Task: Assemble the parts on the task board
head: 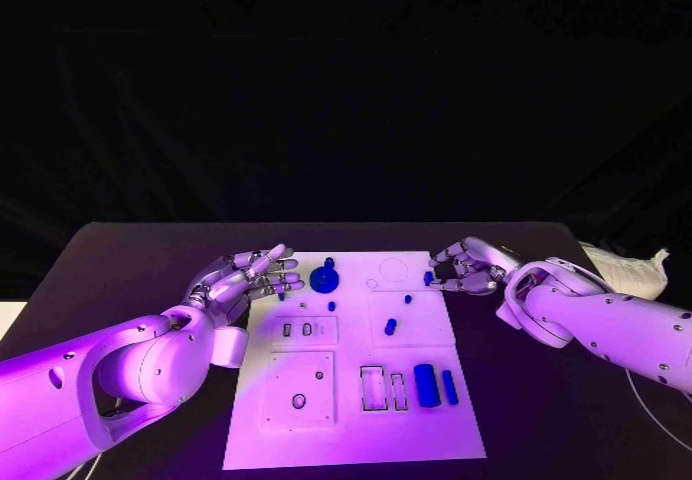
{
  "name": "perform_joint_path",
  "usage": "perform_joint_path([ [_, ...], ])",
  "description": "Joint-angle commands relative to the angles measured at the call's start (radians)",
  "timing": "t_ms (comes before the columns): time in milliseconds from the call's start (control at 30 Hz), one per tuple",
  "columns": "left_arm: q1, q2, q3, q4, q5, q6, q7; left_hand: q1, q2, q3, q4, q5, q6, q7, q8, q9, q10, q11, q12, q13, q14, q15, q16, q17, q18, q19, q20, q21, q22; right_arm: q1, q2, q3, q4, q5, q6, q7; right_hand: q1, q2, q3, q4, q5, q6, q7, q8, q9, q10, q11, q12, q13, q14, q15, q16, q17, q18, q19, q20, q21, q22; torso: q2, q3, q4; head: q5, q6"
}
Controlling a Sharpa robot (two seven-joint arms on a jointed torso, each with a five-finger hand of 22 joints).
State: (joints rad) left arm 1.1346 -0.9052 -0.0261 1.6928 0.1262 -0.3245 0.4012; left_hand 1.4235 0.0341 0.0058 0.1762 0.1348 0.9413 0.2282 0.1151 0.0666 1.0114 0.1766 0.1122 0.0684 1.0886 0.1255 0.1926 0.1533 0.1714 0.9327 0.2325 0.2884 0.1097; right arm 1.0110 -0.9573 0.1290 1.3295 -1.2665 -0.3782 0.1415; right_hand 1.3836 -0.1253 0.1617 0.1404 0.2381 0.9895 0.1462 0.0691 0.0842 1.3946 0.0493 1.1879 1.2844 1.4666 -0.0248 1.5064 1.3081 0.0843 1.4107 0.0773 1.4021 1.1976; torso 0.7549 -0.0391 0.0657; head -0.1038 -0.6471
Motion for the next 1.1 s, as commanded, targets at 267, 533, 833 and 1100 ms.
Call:
perform_joint_path([
  [267,0.000,0.002,0.001,0.001,0.002,0.021,0.004,0.009,-0.001,0.000,-0.007,-0.004,0.005,0.004,-0.005,-0.001,0.007,0.000,-0.005,-0.001,0.007,0.000,-0.003,0.001,0.012,0.008,0.002,-0.006,-0.001,-0.004,0.022,0.000,-0.024,-0.011,0.039,0.010,0.019,0.017,0.009,-0.013,-0.008,0.006,-0.003,0.000,0.000,0.000,0.003,0.004,0.005,0.079,0.001,0.004,0.141,-0.012,0.004,0.003,0.003,0.001,0.000,0.0006,-0.0007,0.003,-0.003],
  [533,0.000,0.002,0.001,0.000,0.002,0.021,0.004,0.009,0.000,-0.001,-0.009,-0.003,0.004,0.005,-0.006,-0.001,0.006,0.001,-0.006,-0.001,0.007,0.000,-0.005,0.002,0.012,0.008,0.002,-0.008,-0.002,-0.005,0.035,0.000,-0.040,-0.012,0.043,0.006,0.023,0.029,0.016,-0.016,-0.010,0.016,-0.004,0.002,0.002,0.005,0.002,0.011,0.010,0.080,0.001,0.006,0.144,-0.013,0.005,0.002,0.005,0.004,0.000,0.0003,-0.0015,0.005,-0.006],
  [833,0.000,0.002,0.001,0.000,0.002,0.021,0.002,0.009,0.000,-0.001,-0.009,-0.003,0.004,0.005,-0.006,-0.001,0.006,0.001,-0.006,-0.001,0.007,0.000,-0.005,0.002,0.012,0.008,0.002,-0.008,-0.002,-0.005,0.045,0.000,-0.049,-0.012,0.050,0.004,0.024,0.040,0.024,-0.020,-0.015,0.035,-0.008,0.007,0.004,0.008,-0.002,0.015,0.013,0.080,-0.002,0.007,0.146,-0.013,0.007,0.001,0.006,0.007,-0.001,0.0004,-0.0011,0.010,-0.009],
  [1100,0.000,0.003,0.001,0.000,0.002,0.022,0.001,0.009,0.000,-0.001,-0.009,-0.003,0.004,0.005,-0.006,-0.001,0.006,0.001,-0.006,-0.001,0.007,0.000,-0.005,0.002,0.012,0.008,0.002,-0.008,-0.002,-0.005,0.050,0.000,-0.056,-0.011,0.055,0.003,0.025,0.047,0.030,-0.023,-0.018,0.047,-0.011,0.008,0.005,0.011,-0.004,0.019,0.016,0.081,-0.004,0.008,0.150,-0.014,0.008,-0.001,0.007,0.009,-0.001,0.0001,-0.0014,0.007,-0.011],
])
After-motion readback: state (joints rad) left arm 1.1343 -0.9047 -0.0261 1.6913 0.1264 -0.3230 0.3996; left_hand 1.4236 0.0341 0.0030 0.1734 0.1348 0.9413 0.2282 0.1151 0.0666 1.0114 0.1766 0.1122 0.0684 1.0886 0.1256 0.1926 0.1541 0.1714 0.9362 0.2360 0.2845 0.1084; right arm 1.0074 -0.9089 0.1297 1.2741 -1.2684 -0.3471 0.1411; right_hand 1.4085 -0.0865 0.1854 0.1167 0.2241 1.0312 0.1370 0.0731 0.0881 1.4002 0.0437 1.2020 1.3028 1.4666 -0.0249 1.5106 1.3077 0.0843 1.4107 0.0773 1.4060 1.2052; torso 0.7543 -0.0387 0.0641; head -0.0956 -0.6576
